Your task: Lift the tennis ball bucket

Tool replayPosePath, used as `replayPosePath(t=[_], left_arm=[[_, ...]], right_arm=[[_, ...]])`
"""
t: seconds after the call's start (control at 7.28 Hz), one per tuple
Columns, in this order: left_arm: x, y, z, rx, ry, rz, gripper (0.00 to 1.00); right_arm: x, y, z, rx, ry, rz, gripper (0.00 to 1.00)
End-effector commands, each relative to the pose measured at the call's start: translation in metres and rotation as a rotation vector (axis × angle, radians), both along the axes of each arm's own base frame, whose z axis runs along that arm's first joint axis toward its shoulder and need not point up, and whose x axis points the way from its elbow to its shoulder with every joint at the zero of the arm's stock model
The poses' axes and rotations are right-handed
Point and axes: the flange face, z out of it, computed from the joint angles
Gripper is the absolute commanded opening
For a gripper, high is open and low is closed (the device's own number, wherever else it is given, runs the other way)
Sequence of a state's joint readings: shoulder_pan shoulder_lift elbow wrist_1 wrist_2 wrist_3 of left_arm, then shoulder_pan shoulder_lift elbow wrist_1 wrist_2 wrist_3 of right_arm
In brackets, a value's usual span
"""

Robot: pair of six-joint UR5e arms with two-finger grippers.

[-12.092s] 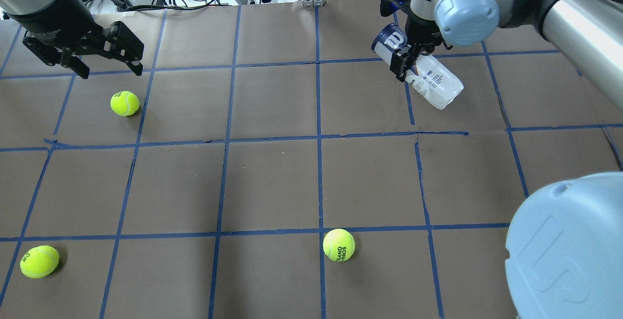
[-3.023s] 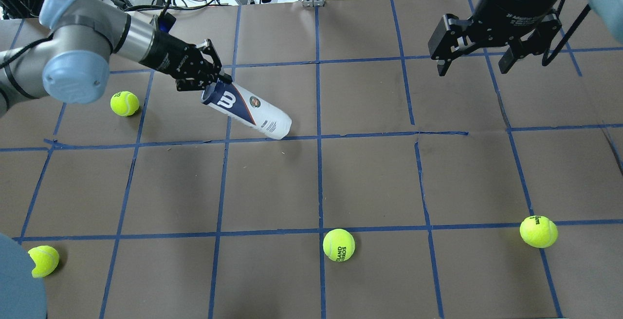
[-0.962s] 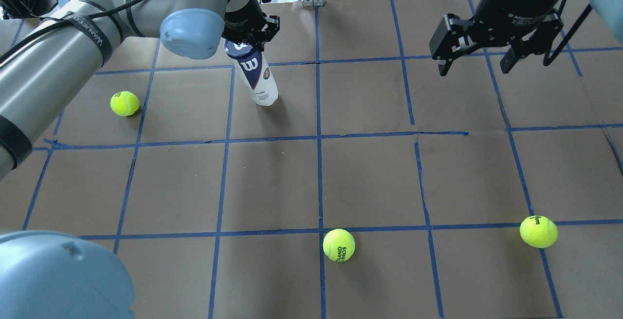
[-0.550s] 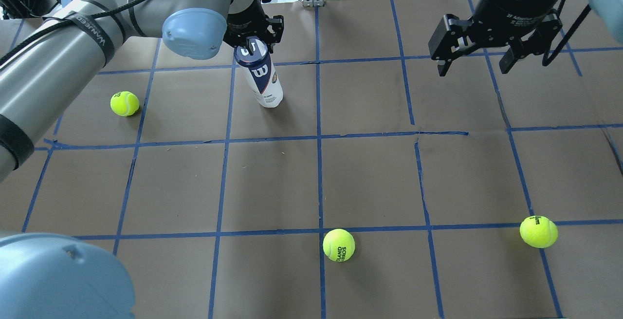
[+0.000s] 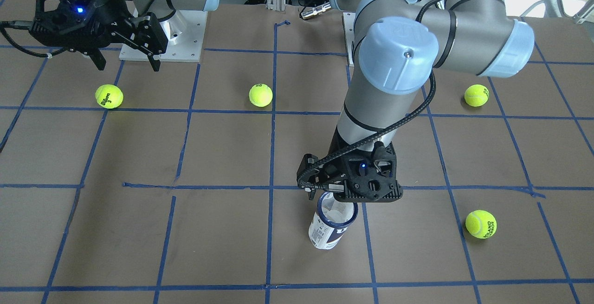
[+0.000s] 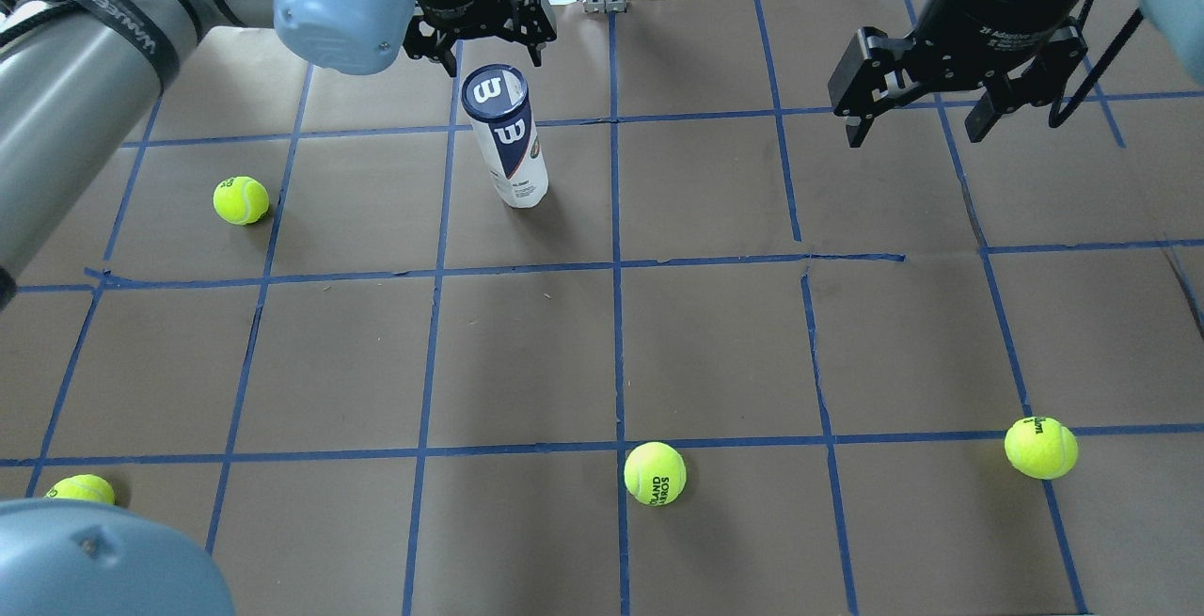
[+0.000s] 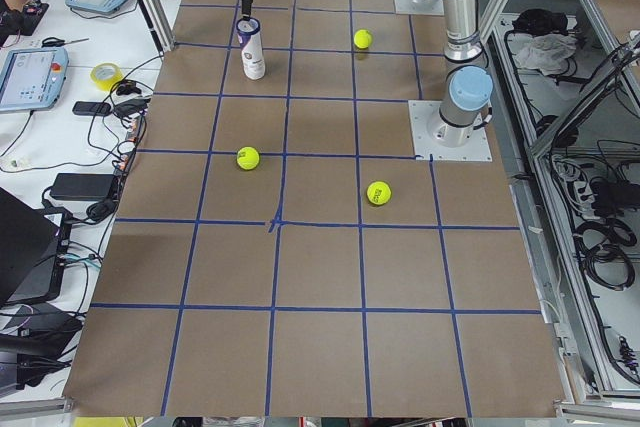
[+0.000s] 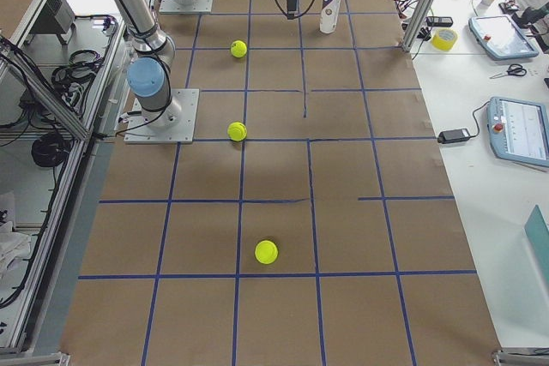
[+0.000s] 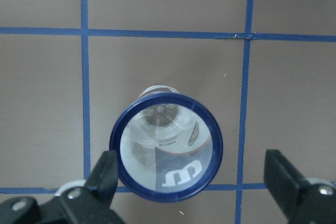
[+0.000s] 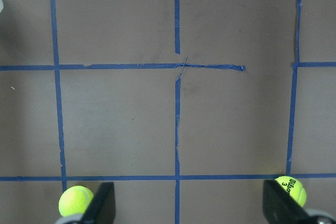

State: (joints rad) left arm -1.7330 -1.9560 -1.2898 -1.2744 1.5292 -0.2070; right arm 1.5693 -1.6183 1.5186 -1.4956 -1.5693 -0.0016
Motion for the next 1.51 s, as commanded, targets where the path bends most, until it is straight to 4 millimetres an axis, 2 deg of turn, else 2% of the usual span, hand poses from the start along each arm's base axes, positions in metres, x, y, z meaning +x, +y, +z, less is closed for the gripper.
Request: replayPosePath(t=[0.0,0.27,0.41,0.69,0.96,1.1,1.37], left_arm=[[0.036,0.011,0.038,0.029,-0.008,0.024,1.0],[0.091,0.03,0.064,0.075,-0.034,0.0,1.0],[0.105,0.044,0.075,0.093,-0.039,0.015,1.0],[0.122,0.074,0.057,0.145,-0.04,0.034,1.0],[0.138,0.088,0.068,0.116,-0.071,0.051,1.0],[0.162,0.088,0.063,0.144,-0.089,0.052,1.0],[0.157,0.108,0.064,0.153,-0.069,0.026,1.0]], right_arm=[[0.001,0.0,0.0,0.0,0.0,0.0,1.0],[0.001,0.0,0.0,-0.002,-0.002,0.002,1.0],[0.001,0.0,0.0,0.0,-0.002,0.0,1.0],[0.001,0.0,0.0,0.0,0.0,0.002,1.0],[0.0,0.0,0.0,0.0,0.0,0.0,1.0],[0.0,0.0,0.0,0.0,0.0,0.0,1.0],[-0.001,0.0,0.0,0.002,0.002,-0.002,1.0]])
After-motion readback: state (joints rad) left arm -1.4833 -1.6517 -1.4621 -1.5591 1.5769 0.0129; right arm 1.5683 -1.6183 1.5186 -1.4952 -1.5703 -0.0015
